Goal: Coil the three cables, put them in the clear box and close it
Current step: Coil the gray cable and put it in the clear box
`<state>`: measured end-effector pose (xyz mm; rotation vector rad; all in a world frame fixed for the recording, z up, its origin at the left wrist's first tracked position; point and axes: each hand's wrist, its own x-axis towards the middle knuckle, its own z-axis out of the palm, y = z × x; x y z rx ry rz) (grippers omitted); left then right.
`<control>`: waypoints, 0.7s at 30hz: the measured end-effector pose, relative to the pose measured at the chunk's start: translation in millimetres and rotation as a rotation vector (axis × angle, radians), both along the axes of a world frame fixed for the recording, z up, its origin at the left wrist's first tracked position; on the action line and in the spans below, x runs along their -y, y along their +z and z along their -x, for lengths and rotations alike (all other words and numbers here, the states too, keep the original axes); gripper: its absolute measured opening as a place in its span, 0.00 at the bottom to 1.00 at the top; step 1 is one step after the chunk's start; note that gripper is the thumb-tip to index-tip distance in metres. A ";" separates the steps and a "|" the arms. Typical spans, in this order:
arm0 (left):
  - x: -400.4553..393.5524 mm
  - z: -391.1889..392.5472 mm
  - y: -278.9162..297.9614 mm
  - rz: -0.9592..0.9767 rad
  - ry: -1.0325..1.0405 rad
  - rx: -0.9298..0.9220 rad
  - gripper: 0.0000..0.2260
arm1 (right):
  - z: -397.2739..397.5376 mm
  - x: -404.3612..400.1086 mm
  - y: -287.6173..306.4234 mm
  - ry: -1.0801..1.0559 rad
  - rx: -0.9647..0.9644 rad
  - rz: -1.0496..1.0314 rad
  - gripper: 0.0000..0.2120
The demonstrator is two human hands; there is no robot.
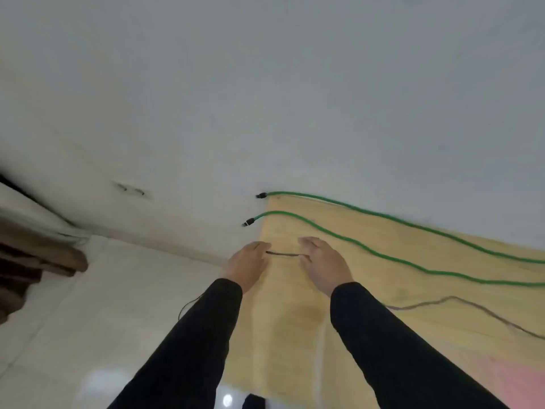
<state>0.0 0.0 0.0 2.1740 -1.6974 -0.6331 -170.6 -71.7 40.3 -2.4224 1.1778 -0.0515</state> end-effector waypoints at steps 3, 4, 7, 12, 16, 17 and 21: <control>8.9 -11.7 -20.8 0.032 -0.023 -0.068 0.14 | -12.8 9.3 -10.3 -0.028 -0.018 -0.051 0.20; 10.9 -14.0 -26.0 0.052 -0.029 -0.082 0.13 | -15.8 11.4 -12.7 -0.026 -0.043 -0.082 0.19; 19.0 -21.7 -42.3 0.123 -0.034 -0.115 0.10 | -22.9 17.3 -23.8 -0.026 -0.076 -0.137 0.16; 31.3 -30.2 -26.1 0.199 -0.034 -0.176 0.08 | -24.4 26.6 -15.8 -0.022 0.022 -0.113 0.13; 47.3 -35.2 18.0 0.300 0.022 -0.338 0.07 | -23.1 41.3 21.6 -0.132 0.272 -0.098 0.11; 51.8 -35.3 33.3 0.315 0.060 -0.402 0.07 | -21.6 45.2 34.7 -0.154 0.335 -0.087 0.11; 69.9 -28.8 91.2 0.445 0.235 -0.660 0.12 | 1.1 57.6 86.3 -0.262 0.574 -0.042 0.11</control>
